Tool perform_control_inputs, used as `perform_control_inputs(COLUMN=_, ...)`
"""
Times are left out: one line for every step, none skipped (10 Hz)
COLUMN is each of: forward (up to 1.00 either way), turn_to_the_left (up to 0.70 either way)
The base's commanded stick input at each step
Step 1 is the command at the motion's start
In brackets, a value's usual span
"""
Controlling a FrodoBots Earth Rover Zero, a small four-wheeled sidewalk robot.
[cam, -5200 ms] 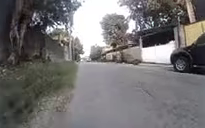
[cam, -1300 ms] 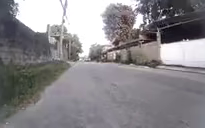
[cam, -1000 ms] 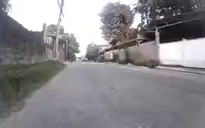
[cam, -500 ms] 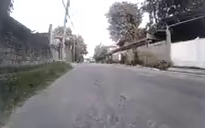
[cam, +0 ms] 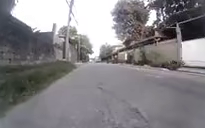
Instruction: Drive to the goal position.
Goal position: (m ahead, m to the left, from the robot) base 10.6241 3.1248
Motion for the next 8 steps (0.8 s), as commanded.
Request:
perform_control_inputs(forward=1.0, turn_to_the_left=0.1)
perform_control_inputs(forward=1.0, turn_to_the_left=0.1)
perform_control_inputs(forward=1.0, turn_to_the_left=0.03)
perform_control_inputs(forward=1.0, turn_to_the_left=-0.21)
perform_control_inputs(forward=1.0, turn_to_the_left=-0.3)
perform_control_inputs(forward=1.0, turn_to_the_left=-0.3)
perform_control_inputs(forward=1.0, turn_to_the_left=-0.27)
perform_control_inputs(forward=1.0, turn_to_the_left=0.04)
